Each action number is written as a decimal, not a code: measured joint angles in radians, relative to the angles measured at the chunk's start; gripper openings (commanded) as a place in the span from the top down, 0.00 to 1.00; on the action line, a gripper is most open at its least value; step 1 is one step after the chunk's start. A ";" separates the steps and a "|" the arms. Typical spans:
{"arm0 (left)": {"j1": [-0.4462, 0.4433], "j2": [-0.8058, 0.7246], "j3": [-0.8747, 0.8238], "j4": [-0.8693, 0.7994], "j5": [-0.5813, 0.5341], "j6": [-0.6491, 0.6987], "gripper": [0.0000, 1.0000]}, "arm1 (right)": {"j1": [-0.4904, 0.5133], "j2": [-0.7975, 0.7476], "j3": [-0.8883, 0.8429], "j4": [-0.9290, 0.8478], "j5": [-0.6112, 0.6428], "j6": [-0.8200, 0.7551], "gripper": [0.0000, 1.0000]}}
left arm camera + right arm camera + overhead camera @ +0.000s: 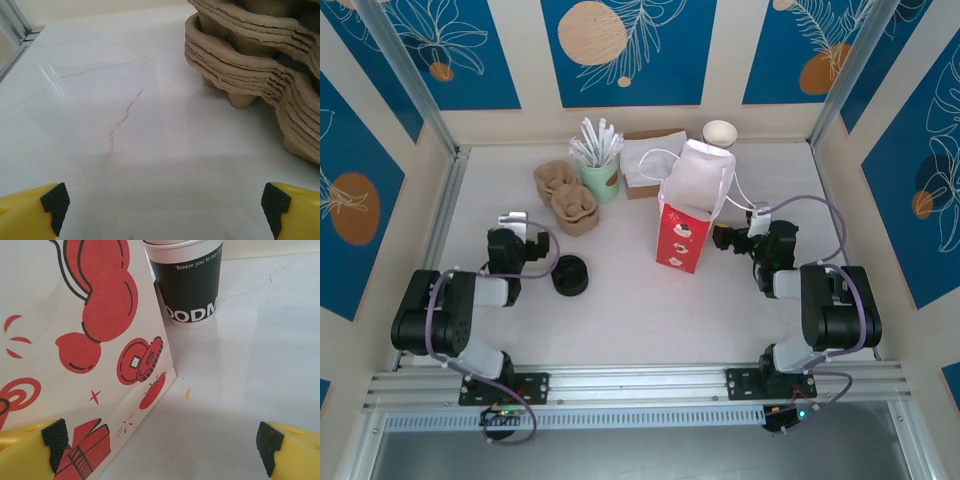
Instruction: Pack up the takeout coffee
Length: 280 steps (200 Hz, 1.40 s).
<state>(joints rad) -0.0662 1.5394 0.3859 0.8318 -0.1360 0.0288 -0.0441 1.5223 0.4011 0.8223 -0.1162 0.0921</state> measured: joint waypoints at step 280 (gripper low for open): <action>-0.002 -0.452 0.003 -0.300 -0.041 -0.029 0.00 | 0.012 -0.231 0.100 -0.361 0.190 0.008 0.01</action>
<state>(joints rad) -0.0677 1.0870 0.3893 0.5320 -0.1768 0.0002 -0.0322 1.2911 0.5014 0.4610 0.0734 0.0998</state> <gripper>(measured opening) 0.998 0.991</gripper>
